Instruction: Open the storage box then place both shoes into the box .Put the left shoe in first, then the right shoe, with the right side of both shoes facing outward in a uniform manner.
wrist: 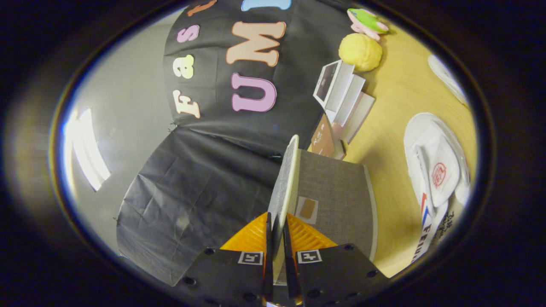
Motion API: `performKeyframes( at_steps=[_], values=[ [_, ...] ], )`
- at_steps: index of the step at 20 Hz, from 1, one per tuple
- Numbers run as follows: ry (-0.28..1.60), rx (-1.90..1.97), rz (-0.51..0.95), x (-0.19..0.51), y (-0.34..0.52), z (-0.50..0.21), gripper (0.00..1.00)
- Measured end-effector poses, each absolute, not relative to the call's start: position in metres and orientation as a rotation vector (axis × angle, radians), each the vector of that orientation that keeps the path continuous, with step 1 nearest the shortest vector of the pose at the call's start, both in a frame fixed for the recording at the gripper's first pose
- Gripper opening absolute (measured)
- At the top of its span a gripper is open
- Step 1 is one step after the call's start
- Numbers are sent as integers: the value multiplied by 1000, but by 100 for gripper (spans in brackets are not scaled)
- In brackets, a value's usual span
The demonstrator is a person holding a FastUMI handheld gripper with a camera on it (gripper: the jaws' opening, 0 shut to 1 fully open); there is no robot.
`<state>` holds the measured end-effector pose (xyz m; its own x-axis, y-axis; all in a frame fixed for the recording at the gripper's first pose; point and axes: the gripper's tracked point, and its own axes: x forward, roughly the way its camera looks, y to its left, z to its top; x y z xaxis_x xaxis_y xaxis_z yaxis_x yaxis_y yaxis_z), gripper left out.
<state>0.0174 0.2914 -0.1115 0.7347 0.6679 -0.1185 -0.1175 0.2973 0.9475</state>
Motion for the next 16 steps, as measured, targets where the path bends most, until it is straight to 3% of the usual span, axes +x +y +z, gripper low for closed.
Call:
performKeyframes(
  at_steps=[8, 16],
  values=[
    [462, 1034, 670, 19, 326, -30, 17],
    [487, 747, 784, 7, 442, 26, 22]
  ],
)
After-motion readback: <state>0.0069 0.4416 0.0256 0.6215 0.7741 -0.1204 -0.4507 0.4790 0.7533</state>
